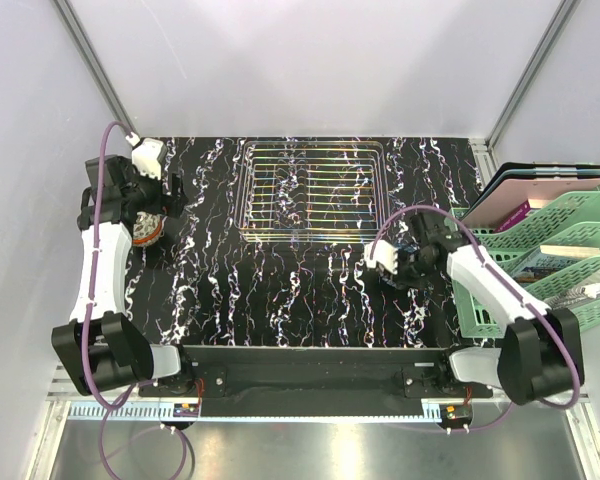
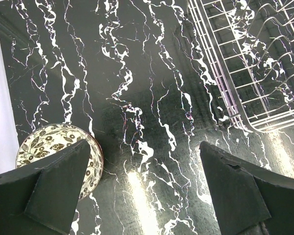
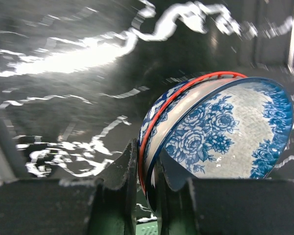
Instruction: Load the bowls into the dish rack
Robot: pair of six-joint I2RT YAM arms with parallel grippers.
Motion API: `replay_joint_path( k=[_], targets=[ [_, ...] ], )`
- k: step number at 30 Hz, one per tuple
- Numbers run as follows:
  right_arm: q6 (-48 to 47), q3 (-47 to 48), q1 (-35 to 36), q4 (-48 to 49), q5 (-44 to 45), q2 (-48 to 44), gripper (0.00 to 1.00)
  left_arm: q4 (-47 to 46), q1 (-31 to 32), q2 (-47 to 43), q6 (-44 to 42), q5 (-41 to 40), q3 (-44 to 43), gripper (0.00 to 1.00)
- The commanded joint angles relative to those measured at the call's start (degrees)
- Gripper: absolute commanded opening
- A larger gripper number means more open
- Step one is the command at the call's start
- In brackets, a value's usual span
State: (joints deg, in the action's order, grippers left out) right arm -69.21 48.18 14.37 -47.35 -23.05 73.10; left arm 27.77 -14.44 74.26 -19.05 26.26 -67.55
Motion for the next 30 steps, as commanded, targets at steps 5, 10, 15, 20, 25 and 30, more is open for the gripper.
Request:
replay_joint_path(
  k=[5, 10, 15, 20, 25, 30],
  targets=[
    [4.9, 0.3, 10.5, -3.2, 1.5, -4.4, 0.02, 0.4, -0.8, -2.7, -1.3, -1.5, -3.4, 0.99],
    [9.5, 2.9, 19.8, -1.6, 3.1, -0.7, 0.02, 1.0, -0.9, -2.1, -1.5, -1.9, -3.8, 0.99],
    [13.3, 7.5, 27.5, 2.7, 7.0, 5.9, 0.03, 1.2, -1.2, -2.0, -1.4, -1.9, -4.3, 0.99],
    [15.8, 12.9, 34.7, 8.3, 9.2, 13.6, 0.03, 1.3, -1.6, -1.9, -1.6, -1.8, -4.4, 0.99],
    [15.9, 19.0, 39.5, 13.2, 11.4, 20.7, 0.04, 1.4, -1.9, -1.9, -1.7, -1.7, -4.3, 0.99],
    [15.5, 24.7, 43.6, 18.2, 13.0, 27.6, 0.04, 1.3, -2.3, -1.8, -0.9, -2.0, -4.3, 0.99]
  ],
)
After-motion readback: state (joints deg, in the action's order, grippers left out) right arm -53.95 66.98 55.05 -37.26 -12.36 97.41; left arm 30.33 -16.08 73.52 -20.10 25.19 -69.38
